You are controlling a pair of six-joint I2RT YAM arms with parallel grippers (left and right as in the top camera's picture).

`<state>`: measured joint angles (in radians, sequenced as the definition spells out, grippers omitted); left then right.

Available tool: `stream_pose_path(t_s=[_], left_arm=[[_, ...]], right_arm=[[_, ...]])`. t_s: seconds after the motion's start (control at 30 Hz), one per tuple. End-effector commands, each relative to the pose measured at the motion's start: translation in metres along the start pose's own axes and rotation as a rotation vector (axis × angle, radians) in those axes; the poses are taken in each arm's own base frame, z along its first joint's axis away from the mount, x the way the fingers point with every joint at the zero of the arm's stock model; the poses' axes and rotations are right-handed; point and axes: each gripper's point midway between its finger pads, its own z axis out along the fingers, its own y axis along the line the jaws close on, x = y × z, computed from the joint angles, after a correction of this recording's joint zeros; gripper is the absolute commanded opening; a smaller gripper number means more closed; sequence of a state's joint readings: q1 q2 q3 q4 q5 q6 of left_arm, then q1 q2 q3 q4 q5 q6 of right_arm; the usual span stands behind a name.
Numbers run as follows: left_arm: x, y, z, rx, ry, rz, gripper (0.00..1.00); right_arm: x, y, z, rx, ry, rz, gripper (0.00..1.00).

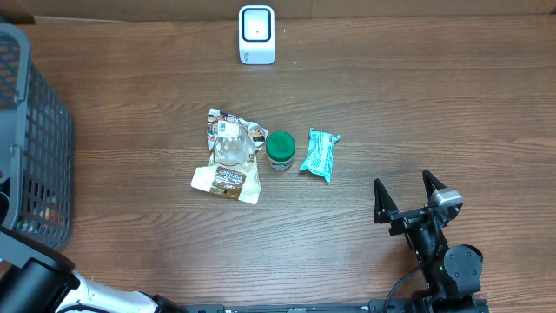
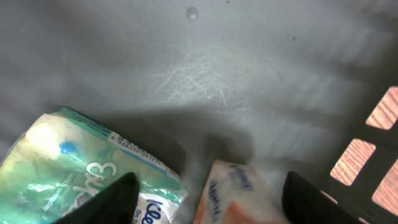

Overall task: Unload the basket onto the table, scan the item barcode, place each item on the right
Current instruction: 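Reach into the basket with the left gripper and grasp the orange packet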

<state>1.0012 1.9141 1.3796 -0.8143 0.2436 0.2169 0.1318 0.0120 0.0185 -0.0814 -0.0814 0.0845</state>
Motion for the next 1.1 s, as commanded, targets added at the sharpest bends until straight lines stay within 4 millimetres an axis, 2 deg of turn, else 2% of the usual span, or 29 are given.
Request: stream_pose_path(t_s=[0.0,0.13,0.33,0.4,0.43,0.57,0.8,0.9,1.07], left_arm=[[0.005,-0.003,0.009,0.014,0.02,0.01,0.5],[0.006,0.0,0.009,-0.005,0.024,0.009,0.34],[0.006,0.001,0.009,-0.011,0.026,0.005,0.24],[0.009,0.001,0.009,-0.012,0.038,0.003,0.08],[0.011,0.002,0.009,-0.017,0.045,0.001,0.04],[0.013,0.012,0.001,-0.086,0.074,-0.065,0.04],[-0.029,0.007,-0.058,-0.104,0.01,-0.12,0.04],[-0.052,0.004,-0.096,-0.119,-0.053,-0.133,0.04],[-0.088,-0.007,-0.17,-0.126,-0.206,-0.254,0.04]], right_arm=[[0.002,0.001,0.0,-0.006,-0.002,-0.004,1.0],[0.002,0.001,0.0,-0.006,-0.002,-0.004,1.0],[0.002,0.001,0.0,-0.006,-0.002,-0.004,1.0],[0.002,0.001,0.0,-0.006,-0.002,-0.004,1.0],[0.002,0.001,0.0,-0.006,-0.002,-0.004,1.0],[0.002,0.001,0.0,-0.006,-0.002,-0.004,1.0],[0.002,0.001,0.0,-0.006,-0.002,-0.004,1.0],[0.002,0.001,0.0,-0.006,-0.002,-0.004,1.0],[0.002,0.001,0.0,-0.006,-0.002,-0.004,1.0]])
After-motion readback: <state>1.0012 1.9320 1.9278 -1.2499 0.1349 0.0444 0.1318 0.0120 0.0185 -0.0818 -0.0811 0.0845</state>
